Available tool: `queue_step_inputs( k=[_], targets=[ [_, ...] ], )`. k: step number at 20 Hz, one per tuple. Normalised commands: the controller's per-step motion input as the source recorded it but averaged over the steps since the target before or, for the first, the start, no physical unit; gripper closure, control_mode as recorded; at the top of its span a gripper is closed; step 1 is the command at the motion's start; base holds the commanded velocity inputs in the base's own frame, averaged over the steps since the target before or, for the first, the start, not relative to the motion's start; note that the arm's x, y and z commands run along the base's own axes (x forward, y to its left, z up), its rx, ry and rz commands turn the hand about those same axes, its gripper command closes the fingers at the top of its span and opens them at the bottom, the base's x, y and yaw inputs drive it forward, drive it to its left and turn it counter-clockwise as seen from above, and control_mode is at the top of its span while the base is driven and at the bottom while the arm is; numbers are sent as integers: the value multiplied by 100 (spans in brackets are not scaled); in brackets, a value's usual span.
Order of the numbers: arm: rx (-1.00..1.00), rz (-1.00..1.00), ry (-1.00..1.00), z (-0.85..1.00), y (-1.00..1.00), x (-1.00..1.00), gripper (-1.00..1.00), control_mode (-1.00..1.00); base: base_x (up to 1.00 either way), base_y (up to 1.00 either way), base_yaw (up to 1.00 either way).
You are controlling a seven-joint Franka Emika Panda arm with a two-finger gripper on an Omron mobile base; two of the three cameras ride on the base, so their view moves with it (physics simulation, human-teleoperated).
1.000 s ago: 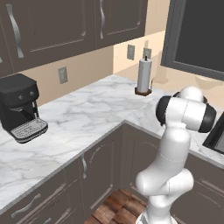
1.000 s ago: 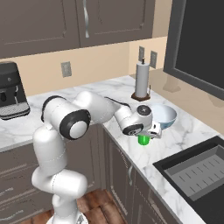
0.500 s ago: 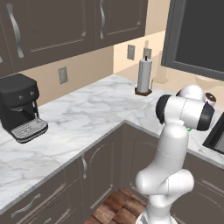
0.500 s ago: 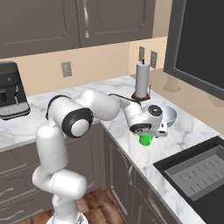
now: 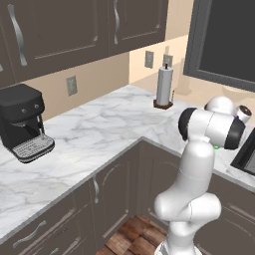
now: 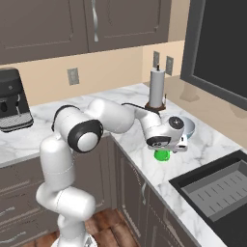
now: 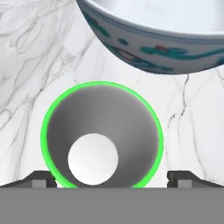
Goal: Clear the mugs and bowl far away from the sink.
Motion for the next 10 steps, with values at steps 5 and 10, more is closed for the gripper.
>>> queue_step_inputs(
  k=[5, 10],
  targets=[
    [0, 6, 0, -1, 13, -32, -100, -100, 0, 0, 0],
    [-1, 5, 0, -5, 21, -17, -100, -100, 0, 0, 0]
  ],
)
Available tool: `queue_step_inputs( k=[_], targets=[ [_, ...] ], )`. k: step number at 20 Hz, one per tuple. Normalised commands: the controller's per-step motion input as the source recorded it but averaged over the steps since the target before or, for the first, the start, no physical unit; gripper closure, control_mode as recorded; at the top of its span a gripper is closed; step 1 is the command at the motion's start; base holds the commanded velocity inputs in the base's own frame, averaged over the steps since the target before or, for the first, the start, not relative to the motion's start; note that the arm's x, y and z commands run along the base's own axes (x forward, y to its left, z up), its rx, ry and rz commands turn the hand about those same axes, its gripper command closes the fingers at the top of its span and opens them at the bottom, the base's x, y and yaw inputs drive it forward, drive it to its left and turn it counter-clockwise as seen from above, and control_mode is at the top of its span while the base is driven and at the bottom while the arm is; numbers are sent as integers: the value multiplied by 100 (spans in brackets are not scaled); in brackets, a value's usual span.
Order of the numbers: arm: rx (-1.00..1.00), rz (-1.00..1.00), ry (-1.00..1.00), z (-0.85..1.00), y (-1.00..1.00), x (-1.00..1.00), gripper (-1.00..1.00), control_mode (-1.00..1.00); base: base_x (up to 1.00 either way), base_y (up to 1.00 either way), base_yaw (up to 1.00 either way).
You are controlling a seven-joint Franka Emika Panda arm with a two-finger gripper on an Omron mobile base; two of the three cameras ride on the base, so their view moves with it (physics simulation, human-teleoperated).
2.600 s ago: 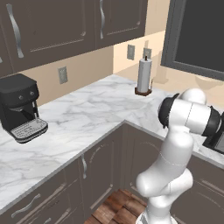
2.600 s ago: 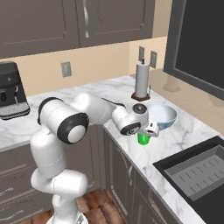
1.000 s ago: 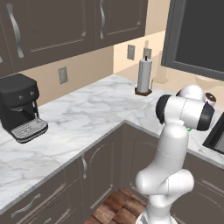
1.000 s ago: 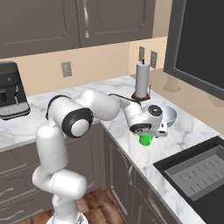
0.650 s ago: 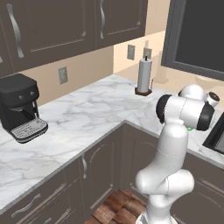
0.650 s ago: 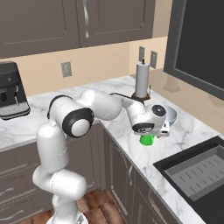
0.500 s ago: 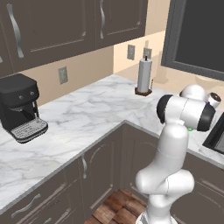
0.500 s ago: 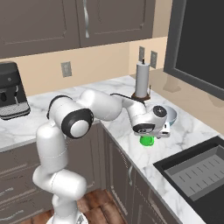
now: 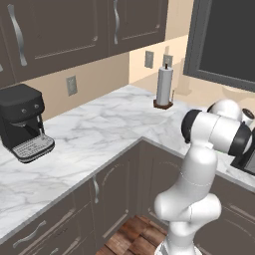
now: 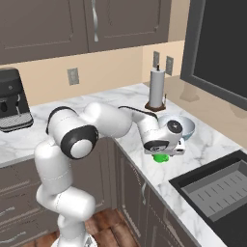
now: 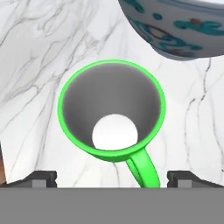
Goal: Clear the mugs and bowl far away from the sink.
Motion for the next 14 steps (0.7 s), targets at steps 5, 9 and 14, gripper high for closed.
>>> queue_step_inputs(
  k=[5, 9, 14],
  targets=[
    [0, 0, 0, 0, 0, 0, -100, -100, 0, 0, 0],
    [0, 15, 8, 0, -3, 8, -100, -100, 0, 0, 0],
    [0, 14, 6, 0, -11, 0, -100, -100, 0, 0, 0]
  ],
)
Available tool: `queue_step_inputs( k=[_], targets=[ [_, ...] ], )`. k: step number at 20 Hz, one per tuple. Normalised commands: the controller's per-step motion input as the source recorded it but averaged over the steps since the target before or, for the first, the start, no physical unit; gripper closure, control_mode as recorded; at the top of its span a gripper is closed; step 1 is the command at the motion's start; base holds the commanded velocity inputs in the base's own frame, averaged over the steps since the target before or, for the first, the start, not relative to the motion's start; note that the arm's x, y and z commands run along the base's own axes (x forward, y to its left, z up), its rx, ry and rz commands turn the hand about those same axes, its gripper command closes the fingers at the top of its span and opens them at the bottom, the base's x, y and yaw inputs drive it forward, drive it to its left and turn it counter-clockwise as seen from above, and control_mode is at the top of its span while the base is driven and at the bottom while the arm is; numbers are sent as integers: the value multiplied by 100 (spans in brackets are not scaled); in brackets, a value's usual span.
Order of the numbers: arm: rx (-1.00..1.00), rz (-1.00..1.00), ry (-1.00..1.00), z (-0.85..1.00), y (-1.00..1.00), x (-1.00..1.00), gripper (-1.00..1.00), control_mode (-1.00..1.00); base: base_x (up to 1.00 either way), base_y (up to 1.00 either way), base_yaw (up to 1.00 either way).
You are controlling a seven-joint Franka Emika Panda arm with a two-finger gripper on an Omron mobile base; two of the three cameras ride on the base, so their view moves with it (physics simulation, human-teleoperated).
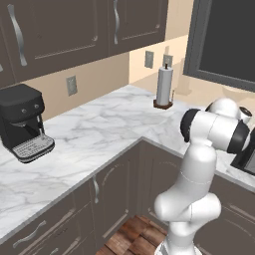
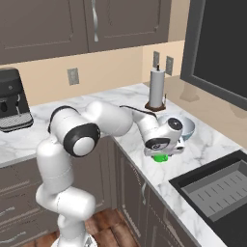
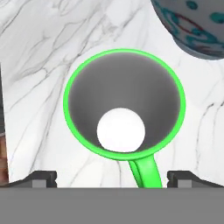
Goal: Clear the mugs and bowl far away from the sink.
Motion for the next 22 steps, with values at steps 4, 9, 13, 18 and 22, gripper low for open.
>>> queue_step_inputs(
  k=[4, 9, 13, 18, 22],
  targets=[
    [0, -9, 0, 0, 36, 0, -100, -100, 0, 0, 0],
    [0, -31, 0, 0, 56, 0, -100, -100, 0, 0, 0],
    [2, -12, 1, 0, 2, 0, -100, -100, 0, 0, 0],
    [0, -26, -1, 0, 53, 0, -100, -100, 0, 0, 0],
    [0, -10, 0, -1, 12, 0, -100, -100, 0, 0, 0]
  ],
)
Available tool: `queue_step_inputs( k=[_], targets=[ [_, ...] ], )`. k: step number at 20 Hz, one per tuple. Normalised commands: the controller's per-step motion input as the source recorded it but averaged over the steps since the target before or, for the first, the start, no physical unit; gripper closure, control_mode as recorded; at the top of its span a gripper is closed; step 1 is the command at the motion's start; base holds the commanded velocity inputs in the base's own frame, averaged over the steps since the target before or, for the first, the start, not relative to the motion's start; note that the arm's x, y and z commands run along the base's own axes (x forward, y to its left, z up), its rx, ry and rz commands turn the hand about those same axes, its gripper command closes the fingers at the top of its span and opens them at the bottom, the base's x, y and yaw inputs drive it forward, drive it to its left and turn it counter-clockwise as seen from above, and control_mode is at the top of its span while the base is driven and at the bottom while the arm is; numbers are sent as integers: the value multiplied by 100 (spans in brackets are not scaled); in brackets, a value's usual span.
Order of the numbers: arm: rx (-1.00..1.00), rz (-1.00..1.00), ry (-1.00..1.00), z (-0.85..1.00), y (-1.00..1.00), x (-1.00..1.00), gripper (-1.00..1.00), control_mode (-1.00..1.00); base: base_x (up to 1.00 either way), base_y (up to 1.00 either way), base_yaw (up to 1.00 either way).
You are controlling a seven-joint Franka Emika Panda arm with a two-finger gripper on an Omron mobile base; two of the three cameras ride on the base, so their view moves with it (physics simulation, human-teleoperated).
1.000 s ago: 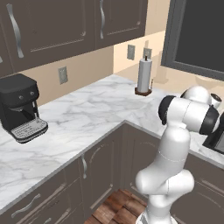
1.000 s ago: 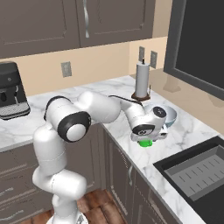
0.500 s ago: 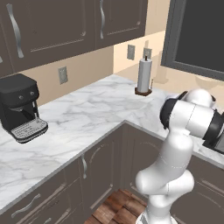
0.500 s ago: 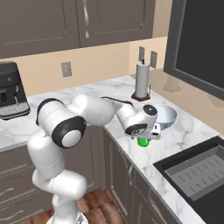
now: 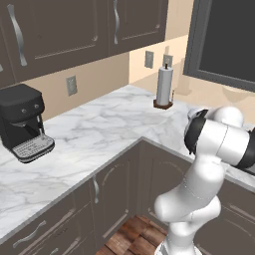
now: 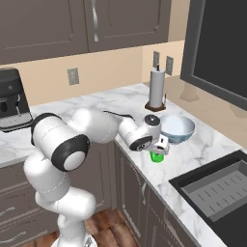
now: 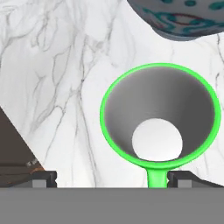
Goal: Clear the mugs and bowl far away from the sink.
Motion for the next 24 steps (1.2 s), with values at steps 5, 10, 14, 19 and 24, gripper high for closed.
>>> queue_step_inputs(
  k=[5, 10, 14, 19, 24],
  targets=[
    [0, 0, 1, -3, -28, -2, -100, -100, 0, 0, 0],
    [0, 8, 1, -2, -43, -9, -100, -100, 0, 0, 0],
    [0, 8, 5, 0, -29, 0, -100, -100, 0, 0, 0],
    [0, 12, 5, -3, -26, 0, -100, -100, 0, 0, 0],
    [0, 3, 2, -4, 3, 3, -100, -100, 0, 0, 0]
  ],
)
